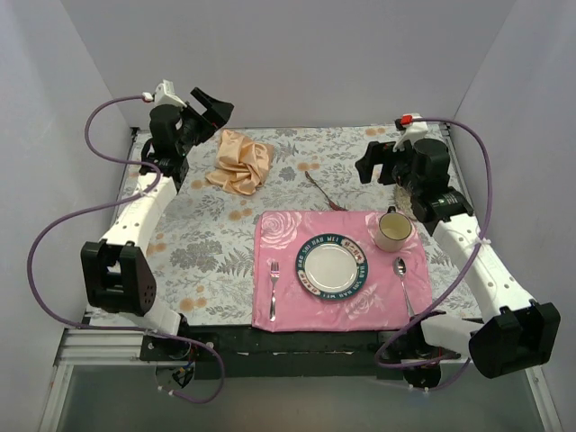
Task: Fold the napkin, place the utensils inside, and roll it up
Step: Grab the napkin with the left arm
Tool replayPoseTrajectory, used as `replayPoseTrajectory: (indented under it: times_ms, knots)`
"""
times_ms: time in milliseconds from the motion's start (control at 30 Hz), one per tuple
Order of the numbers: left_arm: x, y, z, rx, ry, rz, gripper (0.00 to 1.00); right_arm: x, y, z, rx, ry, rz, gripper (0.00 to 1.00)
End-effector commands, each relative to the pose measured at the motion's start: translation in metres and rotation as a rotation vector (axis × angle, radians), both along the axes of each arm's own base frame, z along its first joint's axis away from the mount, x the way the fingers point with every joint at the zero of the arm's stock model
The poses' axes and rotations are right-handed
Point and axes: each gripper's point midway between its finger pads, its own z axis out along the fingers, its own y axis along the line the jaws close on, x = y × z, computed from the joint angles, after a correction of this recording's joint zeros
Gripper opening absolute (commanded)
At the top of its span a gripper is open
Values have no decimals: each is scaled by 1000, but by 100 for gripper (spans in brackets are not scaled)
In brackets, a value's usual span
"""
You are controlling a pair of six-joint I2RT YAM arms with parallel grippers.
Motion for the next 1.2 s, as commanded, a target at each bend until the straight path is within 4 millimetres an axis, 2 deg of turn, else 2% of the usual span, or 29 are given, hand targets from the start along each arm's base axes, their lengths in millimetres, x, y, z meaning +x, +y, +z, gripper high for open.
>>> replayPoseTrajectory:
  times_ms: [0, 33, 67, 100, 133, 167, 200, 233, 267, 300, 333, 367, 400, 467, 533, 567, 600, 667, 700, 767, 833, 900, 933, 1000, 1033, 1067, 1133, 1167]
  knots:
    - [27, 1, -38, 51, 222, 11, 98, 20, -1, 9, -21, 16, -38, 99]
    - [42, -2, -75, 66, 318, 3, 98, 23, -1, 8, -27, 28, -39, 99]
    - [48, -2, -90, 73, 366, -2, 98, 26, 2, -3, -39, 66, -28, 99]
    - [58, -5, -83, 70, 365, -20, 98, 28, 4, -1, -45, 64, -15, 99]
    - [66, -6, -139, 81, 514, -33, 92, 28, 7, -2, -49, 65, -2, 99]
    - [72, -7, -150, 70, 552, -53, 90, 29, 13, -8, -47, 75, 28, 99]
    - [80, -17, -153, 45, 567, -115, 88, 30, 15, -10, -48, 71, 42, 99]
    - [87, -22, -187, 27, 629, -145, 86, 32, 17, -14, -57, 78, 55, 99]
    - [93, -25, -201, 10, 651, -161, 87, 34, 23, -22, -62, 103, 77, 99]
    - [99, -27, -209, -1, 654, -174, 87, 34, 24, -27, -70, 127, 83, 99]
    - [109, -34, -202, -22, 624, -197, 88, 36, 28, -25, -71, 131, 93, 98]
    - [116, -36, -223, -38, 645, -205, 90, 38, 32, -35, -80, 161, 104, 98]
    - [127, -38, -221, -50, 601, -206, 92, 39, 35, -37, -79, 173, 109, 98]
    - [141, -33, -241, -46, 591, -138, 98, 40, 43, -46, -73, 203, 140, 98]
    - [157, -26, -250, -54, 550, -78, 98, 41, 47, -49, -62, 210, 144, 98]
    - [164, -25, -248, -95, 545, -62, 98, 41, 51, -50, -53, 213, 157, 98]
    - [169, -25, -266, -110, 560, -54, 98, 42, 53, -49, -47, 213, 161, 98]
    - [177, -26, -274, -161, 575, -29, 98, 45, 57, -47, -38, 212, 169, 98]
    - [179, -27, -287, -173, 592, -26, 97, 46, 59, -46, -34, 212, 172, 98]
    - [178, -26, -296, -189, 624, -7, 93, 49, 61, -42, -29, 210, 173, 98]
    - [177, -24, -296, -175, 617, 8, 86, 49, 64, -41, -21, 211, 177, 98]
    - [174, -18, -302, -113, 616, 28, 76, 50, 69, -41, -5, 214, 185, 98]
    - [173, -14, -299, -82, 610, 36, 60, 50, 72, -42, 1, 217, 195, 98]
    - [167, -5, -301, -27, 631, 64, 45, 52, 83, -45, 4, 216, 219, 98]
    - [165, -2, -284, 18, 598, 58, 35, 53, 88, -48, 1, 217, 228, 98]
    - [163, 0, -279, 41, 590, 61, 30, 54, 100, -59, -7, 236, 252, 98]
    - [153, 9, -275, 109, 589, 78, 18, 59, 117, -59, 0, 238, 291, 98]
    - [149, 13, -255, 127, 565, 87, 6, 62, 133, -79, -9, 284, 317, 98]
